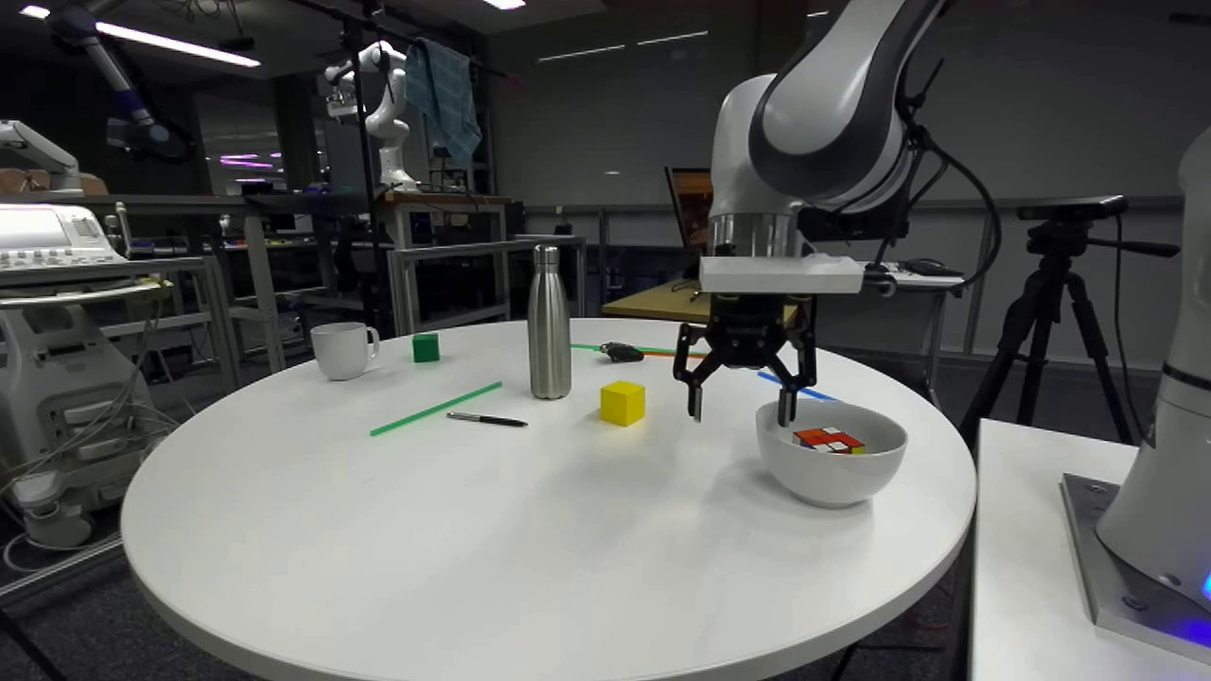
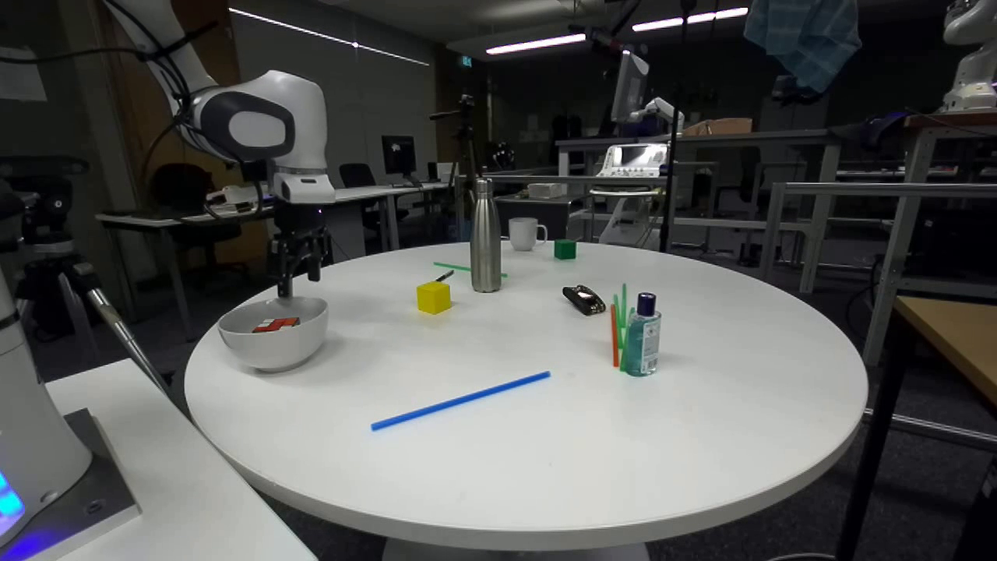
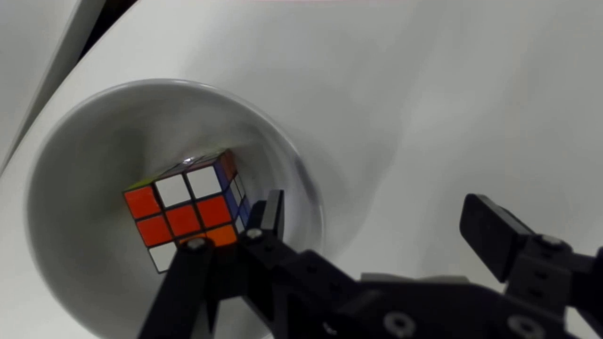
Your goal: Spill out the rubik's cube from the bowl to the table
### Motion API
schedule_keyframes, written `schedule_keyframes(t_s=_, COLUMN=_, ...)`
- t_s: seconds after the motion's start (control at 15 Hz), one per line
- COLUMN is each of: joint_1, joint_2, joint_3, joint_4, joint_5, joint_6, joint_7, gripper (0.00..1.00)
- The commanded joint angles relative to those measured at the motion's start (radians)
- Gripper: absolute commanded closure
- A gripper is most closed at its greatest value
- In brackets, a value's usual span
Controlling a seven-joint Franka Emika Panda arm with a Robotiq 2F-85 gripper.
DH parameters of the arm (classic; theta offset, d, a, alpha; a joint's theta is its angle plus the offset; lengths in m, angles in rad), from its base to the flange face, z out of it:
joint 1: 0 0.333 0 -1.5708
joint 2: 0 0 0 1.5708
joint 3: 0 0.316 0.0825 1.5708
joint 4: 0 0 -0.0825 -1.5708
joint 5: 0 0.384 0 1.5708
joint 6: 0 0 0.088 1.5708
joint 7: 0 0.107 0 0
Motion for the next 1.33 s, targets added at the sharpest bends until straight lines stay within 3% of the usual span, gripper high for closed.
schedule_keyframes(t_s=0.0, joint_1=0.013, joint_2=0.028, joint_3=0.004, joint_4=-0.026, joint_5=0.013, joint_6=0.057, joint_7=-0.045, gripper=0.0)
schedule_keyframes(t_s=0.2, joint_1=0.018, joint_2=0.048, joint_3=0.006, joint_4=-0.028, joint_5=0.01, joint_6=0.067, joint_7=-0.065, gripper=0.0)
schedule_keyframes(t_s=0.27, joint_1=0.021, joint_2=0.051, joint_3=0.006, joint_4=-0.026, joint_5=0.018, joint_6=0.065, joint_7=-0.073, gripper=0.05)
schedule_keyframes(t_s=0.33, joint_1=0.022, joint_2=0.055, joint_3=0.005, joint_4=-0.025, joint_5=0.01, joint_6=0.064, joint_7=-0.069, gripper=0.28)
schedule_keyframes(t_s=0.47, joint_1=0.023, joint_2=0.062, joint_3=0.005, joint_4=-0.02, joint_5=0.023, joint_6=0.055, joint_7=-0.089, gripper=0.3)
schedule_keyframes(t_s=1.07, joint_1=0.025, joint_2=0.083, joint_3=0.005, joint_4=-0.006, joint_5=0.041, joint_6=0.044, joint_7=-0.124, gripper=0.99)
schedule_keyframes(t_s=1.27, joint_1=0.024, joint_2=0.087, joint_3=0.003, joint_4=0.0, joint_5=0.041, joint_6=0.037, joint_7=-0.127, gripper=0.97)
